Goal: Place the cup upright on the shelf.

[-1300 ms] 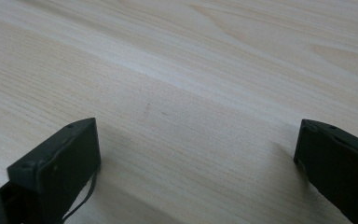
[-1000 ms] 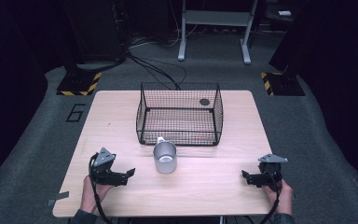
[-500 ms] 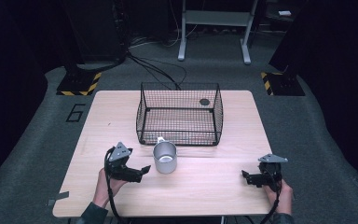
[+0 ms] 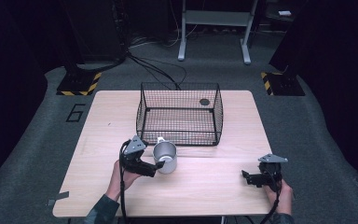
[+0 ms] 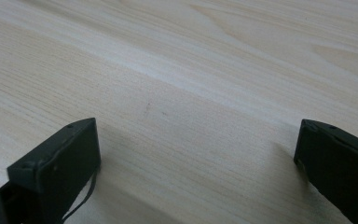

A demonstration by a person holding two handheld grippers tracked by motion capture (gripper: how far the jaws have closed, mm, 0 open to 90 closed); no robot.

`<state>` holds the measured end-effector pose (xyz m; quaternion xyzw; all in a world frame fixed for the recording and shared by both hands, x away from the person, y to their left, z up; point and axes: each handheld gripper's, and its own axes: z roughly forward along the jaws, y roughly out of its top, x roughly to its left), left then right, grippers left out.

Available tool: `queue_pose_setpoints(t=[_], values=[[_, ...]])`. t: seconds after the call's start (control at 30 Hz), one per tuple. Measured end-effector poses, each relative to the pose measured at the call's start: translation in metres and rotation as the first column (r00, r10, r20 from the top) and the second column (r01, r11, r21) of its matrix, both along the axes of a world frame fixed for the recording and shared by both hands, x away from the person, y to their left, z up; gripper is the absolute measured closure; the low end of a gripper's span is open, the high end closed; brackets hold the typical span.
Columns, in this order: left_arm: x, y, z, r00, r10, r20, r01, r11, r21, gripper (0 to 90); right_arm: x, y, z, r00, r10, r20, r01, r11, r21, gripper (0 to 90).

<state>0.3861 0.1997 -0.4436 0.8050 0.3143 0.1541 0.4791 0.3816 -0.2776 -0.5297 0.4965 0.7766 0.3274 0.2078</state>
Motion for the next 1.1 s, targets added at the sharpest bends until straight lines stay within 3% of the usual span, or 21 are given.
queue_pose_setpoints(t=[0.27, 0.6, 1.1], values=[[0.011, -0.015, -0.004, 0.9992, -0.041, 0.001, 0.041, 0.9985, 0.035, 0.0, 0.0, 0.0, 0.0, 1.0, 0.0, 0.0, 0.0, 1.0, 0.0, 0.0], [0.02, -0.024, -0.007, 0.9983, -0.058, 0.012, 0.057, 0.9979, 0.029, 0.0, 0.0, 0.0, 0.0, 1.0, 0.0, 0.0, 0.0, 1.0, 0.0, 0.0], [0.03, -0.035, -0.016, 0.9977, -0.067, 0.008, 0.067, 0.9962, 0.056, 0.1, 0.0, 0.0, 0.0, 1.0, 0.0, 0.0, 0.0, 1.0, 0.0, 0.0]])
